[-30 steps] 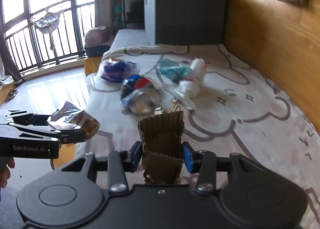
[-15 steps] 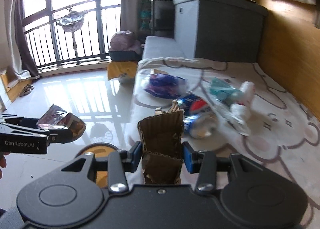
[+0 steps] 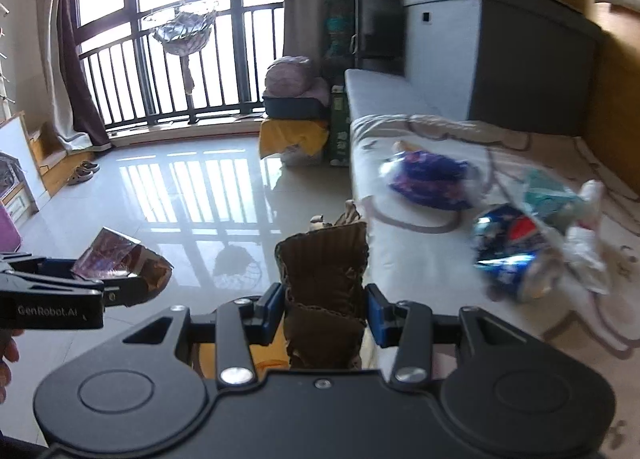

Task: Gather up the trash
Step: 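Lift the red pack and cardboard piece and carry them toward the wastebasket, then lower the red pack and cardboard piece over the yellow wastebasket with both tools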

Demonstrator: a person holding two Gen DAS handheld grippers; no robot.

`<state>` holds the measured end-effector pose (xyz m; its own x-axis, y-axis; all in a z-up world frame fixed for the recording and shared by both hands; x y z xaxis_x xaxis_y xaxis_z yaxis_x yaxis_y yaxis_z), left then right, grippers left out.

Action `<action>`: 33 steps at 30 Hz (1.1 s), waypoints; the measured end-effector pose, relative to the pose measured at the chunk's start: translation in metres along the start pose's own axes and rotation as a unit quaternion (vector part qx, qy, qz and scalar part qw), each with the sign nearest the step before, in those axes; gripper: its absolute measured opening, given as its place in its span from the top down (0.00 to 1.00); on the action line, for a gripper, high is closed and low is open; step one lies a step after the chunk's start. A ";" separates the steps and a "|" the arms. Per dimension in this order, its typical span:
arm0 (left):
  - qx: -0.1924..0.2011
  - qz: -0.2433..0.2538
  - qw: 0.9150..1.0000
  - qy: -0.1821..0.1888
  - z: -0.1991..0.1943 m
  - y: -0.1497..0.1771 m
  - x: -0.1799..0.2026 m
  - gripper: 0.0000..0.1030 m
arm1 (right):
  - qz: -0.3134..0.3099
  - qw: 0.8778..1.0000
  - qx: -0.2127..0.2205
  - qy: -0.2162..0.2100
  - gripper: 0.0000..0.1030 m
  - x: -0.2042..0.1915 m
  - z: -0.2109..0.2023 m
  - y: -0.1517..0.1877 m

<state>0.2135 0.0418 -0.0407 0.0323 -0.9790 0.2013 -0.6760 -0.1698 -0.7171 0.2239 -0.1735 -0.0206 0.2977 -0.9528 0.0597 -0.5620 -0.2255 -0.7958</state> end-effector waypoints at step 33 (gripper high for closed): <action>-0.169 -0.062 0.982 -0.052 0.223 0.075 -0.093 0.21 | 0.074 0.975 -0.195 -0.080 0.57 -0.053 0.261 0.083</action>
<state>0.3243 0.0947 -0.2622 0.1930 -0.9625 0.1906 -0.8677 -0.2581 -0.4247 0.3629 -0.0882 -0.2471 0.2911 -0.9436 -0.1579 -0.8488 -0.1785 -0.4977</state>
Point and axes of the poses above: each gripper's, at about its wrist camera, not at the fingertips, and z roughly the way its jaws point, x to its right, y to its underside, the point moved 5 cm from there along z, roughly the way its jaws point, and after that the axes turned 6 degrees about -z, right-handed, at the moved point
